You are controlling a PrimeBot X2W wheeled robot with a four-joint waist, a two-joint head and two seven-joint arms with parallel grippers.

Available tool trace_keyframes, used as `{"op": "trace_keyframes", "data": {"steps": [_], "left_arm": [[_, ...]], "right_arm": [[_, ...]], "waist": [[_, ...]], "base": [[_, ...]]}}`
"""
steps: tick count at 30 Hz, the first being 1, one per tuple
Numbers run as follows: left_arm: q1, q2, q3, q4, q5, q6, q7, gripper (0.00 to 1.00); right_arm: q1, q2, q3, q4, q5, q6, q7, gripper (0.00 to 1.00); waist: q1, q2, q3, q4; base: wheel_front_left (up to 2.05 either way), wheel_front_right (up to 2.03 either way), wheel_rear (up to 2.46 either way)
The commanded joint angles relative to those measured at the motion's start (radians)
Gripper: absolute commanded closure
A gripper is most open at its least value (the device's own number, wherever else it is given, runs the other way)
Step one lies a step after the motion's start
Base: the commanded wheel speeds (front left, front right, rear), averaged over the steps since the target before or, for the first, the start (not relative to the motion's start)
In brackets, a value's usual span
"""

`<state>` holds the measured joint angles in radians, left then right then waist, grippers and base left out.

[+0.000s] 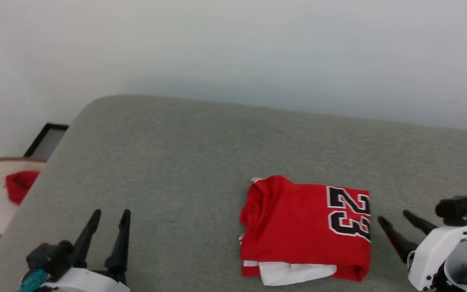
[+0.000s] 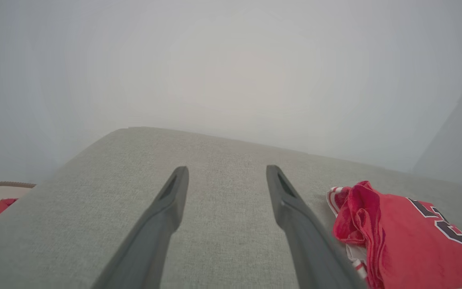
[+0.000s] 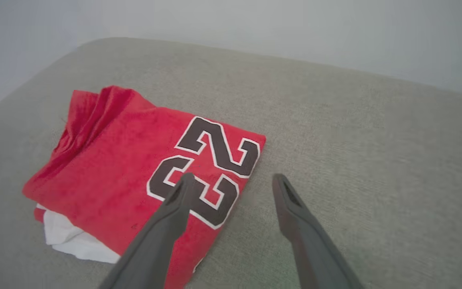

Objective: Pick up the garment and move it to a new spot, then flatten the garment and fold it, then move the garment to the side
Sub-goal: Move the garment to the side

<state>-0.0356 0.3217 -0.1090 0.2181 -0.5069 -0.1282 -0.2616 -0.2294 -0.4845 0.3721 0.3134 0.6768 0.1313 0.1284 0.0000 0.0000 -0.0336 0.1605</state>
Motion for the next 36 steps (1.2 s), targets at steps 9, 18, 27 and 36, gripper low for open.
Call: {"op": "trace_keyframes", "data": {"steps": [9, 18, 27, 36], "left_arm": [[-0.045, -0.03, -0.019, 0.017, -0.004, -0.004, -0.003, 0.0], [-0.068, -0.066, -0.027, 0.027, -0.006, -0.004, -0.003, 0.0], [-0.091, -0.08, -0.029, 0.036, -0.015, -0.004, -0.003, 0.0], [-0.079, -0.076, -0.017, 0.037, -0.02, -0.004, -0.003, 0.0]], "right_arm": [[-0.098, -0.028, 0.017, 0.065, 0.039, -0.001, 0.279, 0.0], [-0.123, 0.023, -0.049, 0.113, 0.044, -0.001, 0.515, 0.0], [-0.116, 0.089, -0.054, 0.144, 0.006, 0.0, 0.661, 1.0], [-0.146, 0.064, -0.116, 0.078, -0.008, 0.0, 0.652, 1.0]], "waist": [[0.0, 0.0, 0.098, 0.118], [0.0, 0.0, 0.151, 0.149], [0.0, 0.0, 0.174, 0.162], [0.0, 0.0, 0.162, 0.148]], "base": [[0.0, 0.0, 0.0], [0.0, 0.0, 0.0], [0.0, 0.0, 0.0], [0.0, 0.0, 0.0]]}}
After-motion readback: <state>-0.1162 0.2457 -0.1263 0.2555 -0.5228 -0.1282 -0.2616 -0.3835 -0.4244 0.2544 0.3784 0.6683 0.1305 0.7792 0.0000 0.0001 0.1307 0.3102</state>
